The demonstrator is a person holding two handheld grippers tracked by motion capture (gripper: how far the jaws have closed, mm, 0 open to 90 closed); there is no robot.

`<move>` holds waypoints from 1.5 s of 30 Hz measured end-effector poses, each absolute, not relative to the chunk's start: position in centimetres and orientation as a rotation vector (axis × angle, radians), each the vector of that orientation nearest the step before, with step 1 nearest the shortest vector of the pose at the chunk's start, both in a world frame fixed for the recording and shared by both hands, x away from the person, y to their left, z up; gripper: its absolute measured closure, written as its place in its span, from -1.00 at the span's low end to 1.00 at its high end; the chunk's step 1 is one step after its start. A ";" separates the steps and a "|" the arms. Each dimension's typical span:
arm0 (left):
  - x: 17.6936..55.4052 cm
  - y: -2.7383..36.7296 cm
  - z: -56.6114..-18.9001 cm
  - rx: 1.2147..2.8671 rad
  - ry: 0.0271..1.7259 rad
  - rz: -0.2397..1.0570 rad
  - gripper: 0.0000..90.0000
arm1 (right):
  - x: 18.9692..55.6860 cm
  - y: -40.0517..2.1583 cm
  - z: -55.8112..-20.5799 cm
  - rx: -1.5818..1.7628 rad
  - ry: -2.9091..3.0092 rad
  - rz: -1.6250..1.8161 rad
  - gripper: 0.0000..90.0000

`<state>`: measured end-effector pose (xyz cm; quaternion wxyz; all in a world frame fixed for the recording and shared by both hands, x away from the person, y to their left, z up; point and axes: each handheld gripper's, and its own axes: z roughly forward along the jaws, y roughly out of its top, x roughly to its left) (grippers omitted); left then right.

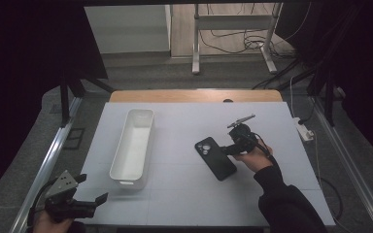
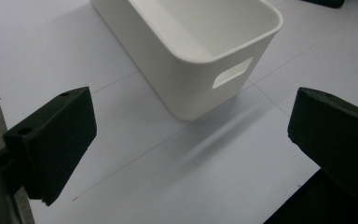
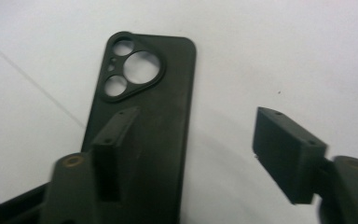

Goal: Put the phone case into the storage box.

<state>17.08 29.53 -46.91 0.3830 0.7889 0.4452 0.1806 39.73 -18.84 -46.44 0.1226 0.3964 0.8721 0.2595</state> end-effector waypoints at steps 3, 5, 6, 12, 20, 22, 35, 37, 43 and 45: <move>17.1 29.5 -46.9 2.012 1.135 0.461 -0.96 | 39.3 -18.8 -46.4 1.149 2.556 0.743 -0.71; 17.1 29.5 -46.9 2.013 1.135 0.460 -0.96 | 39.2 -18.8 -46.5 1.186 2.563 0.743 -0.90; 17.1 29.5 -46.9 2.013 1.134 0.460 -0.96 | 39.2 -18.8 -46.5 1.186 2.563 0.743 -0.90; 17.1 29.6 -46.9 2.010 1.135 0.460 -0.96 | 39.0 -18.8 -46.5 1.206 2.574 0.752 -1.00; 17.1 29.7 -46.9 2.000 1.131 0.440 -0.95 | 38.8 -17.9 -46.5 1.179 2.587 0.761 -1.00; 17.2 29.8 -46.9 1.994 1.138 0.432 -0.95 | 38.7 -17.6 -46.7 1.167 2.598 0.756 -1.00; 17.3 30.0 -46.9 1.979 1.156 0.417 -0.96 | 38.2 -14.9 -47.6 1.134 2.649 0.740 -1.00; 17.3 30.0 -46.9 1.980 1.155 0.417 -0.96 | 38.2 -14.9 -47.7 1.142 2.643 0.728 -1.00; 17.3 30.0 -46.9 1.979 1.153 0.415 -0.96 | 38.2 -15.1 -48.5 1.144 2.645 0.700 -1.00; 17.3 30.0 -46.9 1.979 1.152 0.415 -0.96 | 38.3 -15.1 -49.0 1.150 2.646 0.685 -1.00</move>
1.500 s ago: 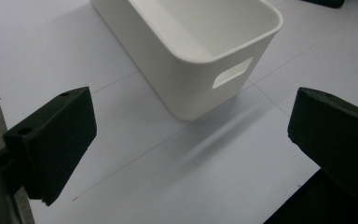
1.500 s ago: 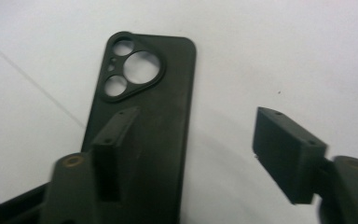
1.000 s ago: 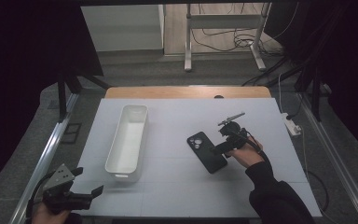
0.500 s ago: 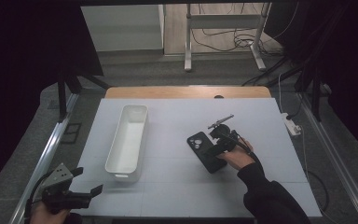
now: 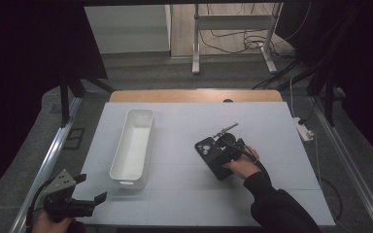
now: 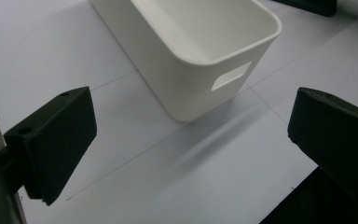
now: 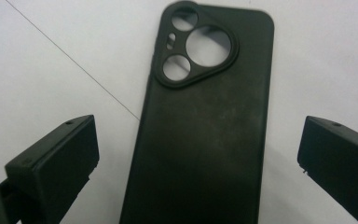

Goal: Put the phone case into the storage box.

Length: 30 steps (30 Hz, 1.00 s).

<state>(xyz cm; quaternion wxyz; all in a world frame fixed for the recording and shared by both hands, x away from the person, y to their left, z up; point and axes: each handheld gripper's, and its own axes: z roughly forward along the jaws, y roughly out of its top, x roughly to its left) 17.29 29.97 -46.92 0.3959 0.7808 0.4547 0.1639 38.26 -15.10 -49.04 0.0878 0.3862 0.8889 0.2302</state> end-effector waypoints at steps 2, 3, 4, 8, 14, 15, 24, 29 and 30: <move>17.3 30.1 -46.9 1.972 1.157 0.416 -0.96 | 38.2 -15.1 -49.5 1.152 2.653 0.663 -1.00; 17.3 30.1 -46.9 1.965 1.159 0.416 -0.96 | 38.2 -15.1 -49.8 1.154 2.659 0.659 -1.00; 17.2 30.2 -46.9 1.957 1.162 0.412 -0.96 | 38.2 -15.1 -49.9 1.153 2.664 0.643 -1.00; 17.2 30.4 -46.9 1.937 1.171 0.401 -0.96 | 38.1 -15.0 -50.7 1.145 2.672 0.613 -1.00; 17.2 30.2 -46.9 1.956 1.162 0.409 -0.98 | 37.8 -14.9 -51.7 1.126 2.667 0.527 -1.00; 17.2 30.2 -46.9 1.956 1.162 0.410 -0.98 | 37.8 -14.9 -51.7 1.129 2.666 0.525 -1.00; 17.2 30.1 -46.9 1.954 1.176 0.431 -0.99 | 37.8 -14.9 -51.5 1.146 2.670 0.508 -0.88; 17.2 30.0 -46.9 1.963 1.181 0.430 -0.99 | 37.8 -15.1 -51.0 1.169 2.675 0.490 -0.70; 17.3 30.0 -46.9 1.965 1.180 0.431 -0.99 | 37.8 -15.1 -51.0 1.168 2.676 0.487 -0.69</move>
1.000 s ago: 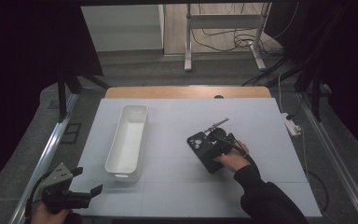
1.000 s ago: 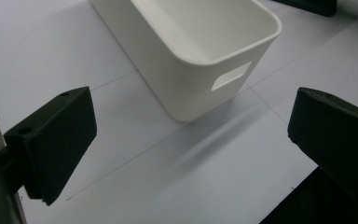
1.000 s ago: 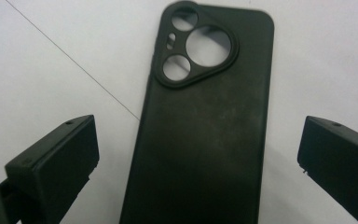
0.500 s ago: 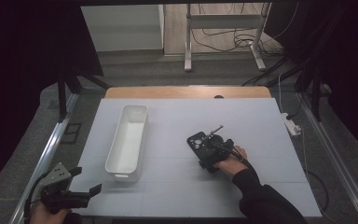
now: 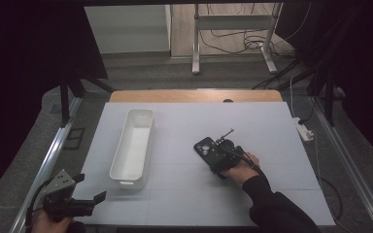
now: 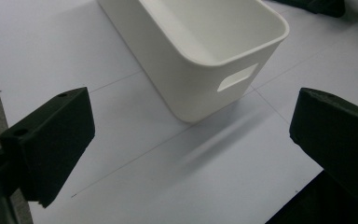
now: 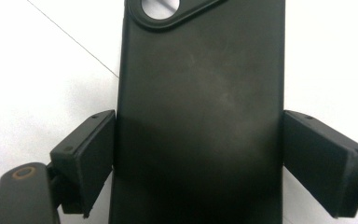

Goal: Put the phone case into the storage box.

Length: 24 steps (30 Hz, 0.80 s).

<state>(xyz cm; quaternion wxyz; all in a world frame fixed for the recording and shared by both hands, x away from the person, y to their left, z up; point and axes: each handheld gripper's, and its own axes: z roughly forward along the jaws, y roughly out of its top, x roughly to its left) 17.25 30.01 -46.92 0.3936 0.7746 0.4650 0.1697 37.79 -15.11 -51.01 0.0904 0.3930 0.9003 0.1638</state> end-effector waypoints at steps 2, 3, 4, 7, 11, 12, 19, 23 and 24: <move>17.3 30.0 -46.9 1.968 1.181 0.428 -0.99 | 37.8 -15.2 -51.0 1.159 2.682 0.491 -0.68; 17.4 30.0 -46.9 1.968 1.184 0.423 -0.98 | 37.8 -15.3 -51.0 1.151 2.685 0.499 -0.67; 17.4 30.0 -46.9 1.970 1.187 0.420 -0.98 | 37.8 -15.4 -50.9 1.148 2.693 0.501 -0.67; 17.5 29.9 -46.9 1.981 1.193 0.417 -0.98 | 37.6 -15.6 -50.9 1.136 2.690 0.511 -0.67; 17.6 29.9 -47.0 1.981 1.203 0.413 -0.98 | 37.4 -15.8 -50.4 1.122 2.680 0.568 -0.67; 17.7 29.9 -47.0 1.980 1.207 0.407 -0.98 | 37.4 -15.9 -50.1 1.122 2.679 0.593 -0.67; 17.9 29.9 -46.7 1.957 1.199 0.378 -0.99 | 36.8 -16.2 -49.0 1.077 2.672 0.705 -0.67; 18.0 29.5 -46.2 1.965 1.171 0.381 -1.00 | 36.4 -16.4 -48.5 1.062 2.670 0.745 -0.67; 18.1 29.4 -46.1 1.953 1.163 0.376 -1.00 | 36.2 -16.4 -48.3 1.063 2.668 0.757 -0.67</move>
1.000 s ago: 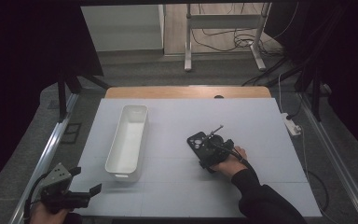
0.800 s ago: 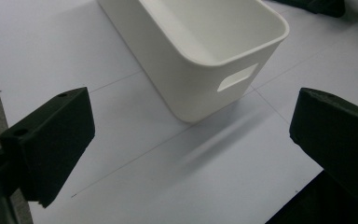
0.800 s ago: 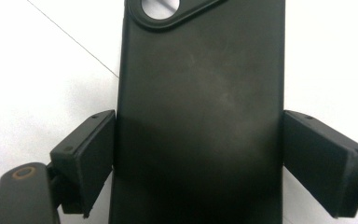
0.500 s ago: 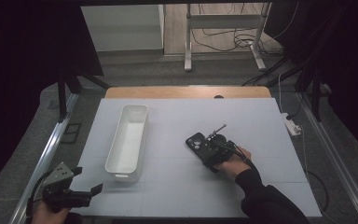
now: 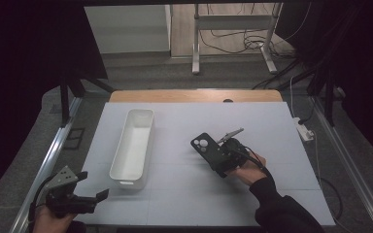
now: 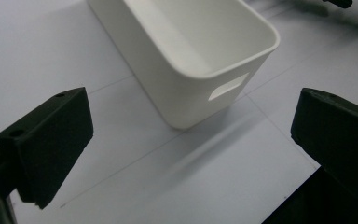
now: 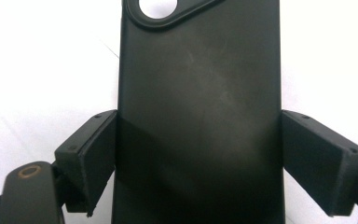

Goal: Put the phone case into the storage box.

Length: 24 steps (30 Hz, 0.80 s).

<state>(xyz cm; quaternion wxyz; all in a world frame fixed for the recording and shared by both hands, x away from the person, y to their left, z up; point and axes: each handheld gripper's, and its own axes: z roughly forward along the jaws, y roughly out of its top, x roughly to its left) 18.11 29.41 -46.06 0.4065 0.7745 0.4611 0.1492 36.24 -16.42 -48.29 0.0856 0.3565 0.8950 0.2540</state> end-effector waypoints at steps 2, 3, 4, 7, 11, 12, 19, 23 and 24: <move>18.2 29.3 -45.8 1.944 1.149 0.367 -1.00 | 35.9 -16.7 -47.9 1.049 2.664 0.788 -0.67; 18.2 29.2 -45.7 1.940 1.144 0.360 -1.00 | 35.8 -16.7 -47.7 1.048 2.662 0.801 -0.67; 18.3 29.1 -45.6 1.938 1.134 0.350 -1.00 | 35.7 -16.8 -47.6 1.045 2.660 0.811 -0.67; 18.6 28.8 -45.2 1.931 1.111 0.329 -1.00 | 35.3 -17.0 -47.1 1.034 2.655 0.845 -0.67; 19.3 28.0 -44.8 1.951 1.071 0.326 -1.00 | 34.6 -17.2 -46.6 1.005 2.651 0.878 -0.67; 19.5 27.8 -44.7 1.956 1.061 0.324 -1.00 | 34.4 -17.3 -46.5 0.999 2.652 0.888 -0.67; 20.7 26.8 -44.2 1.971 1.018 0.309 -1.00 | 33.6 -17.9 -45.8 0.979 2.644 0.941 -0.67; 21.7 26.3 -43.9 1.975 0.982 0.300 -1.00 | 33.2 -18.2 -45.5 0.976 2.637 0.969 -0.67; 21.9 26.2 -43.8 1.973 0.975 0.295 -1.00 | 33.0 -18.4 -45.4 0.968 2.635 0.980 -0.67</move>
